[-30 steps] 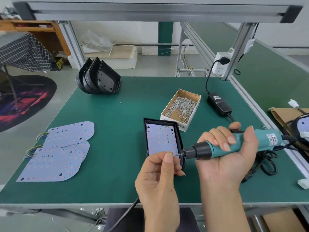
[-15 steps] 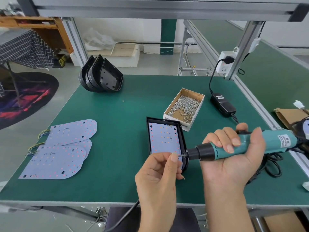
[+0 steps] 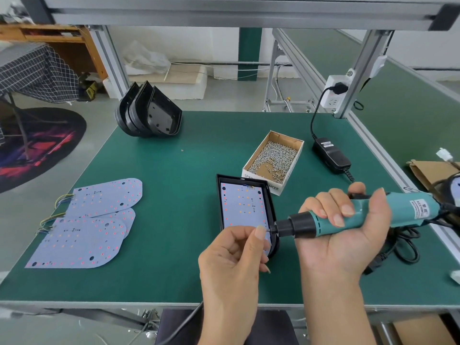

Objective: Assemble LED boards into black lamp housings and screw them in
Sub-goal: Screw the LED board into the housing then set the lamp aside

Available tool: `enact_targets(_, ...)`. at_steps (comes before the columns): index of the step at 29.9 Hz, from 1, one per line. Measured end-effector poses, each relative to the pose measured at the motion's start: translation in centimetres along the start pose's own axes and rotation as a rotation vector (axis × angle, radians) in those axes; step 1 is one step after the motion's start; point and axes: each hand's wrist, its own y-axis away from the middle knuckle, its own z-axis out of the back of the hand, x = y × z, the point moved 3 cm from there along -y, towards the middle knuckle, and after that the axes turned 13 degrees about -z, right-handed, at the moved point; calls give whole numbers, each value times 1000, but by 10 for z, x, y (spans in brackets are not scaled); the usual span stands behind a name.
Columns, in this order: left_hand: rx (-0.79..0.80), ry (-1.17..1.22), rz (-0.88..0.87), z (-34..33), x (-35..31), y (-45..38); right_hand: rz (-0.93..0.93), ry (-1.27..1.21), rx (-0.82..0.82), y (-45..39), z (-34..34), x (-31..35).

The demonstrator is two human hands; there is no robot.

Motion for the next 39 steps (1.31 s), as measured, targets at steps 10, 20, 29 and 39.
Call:
enact_targets(10, -52, -167, -10, 18, -2, -15, 35, 37, -12, -28, -1, -10)
enact_targets(20, 217, -847, 189, 35, 27, -94, 102, 244, -75, -75, -12, -45)
enact_targets(29, 286, -853, 189, 23, 35, -112, 131, 363, -49, -89, -13, -66)
enact_targets(39, 229, -865, 105, 20, 29, -109, 164, 417, 10, -85, -19, -63)
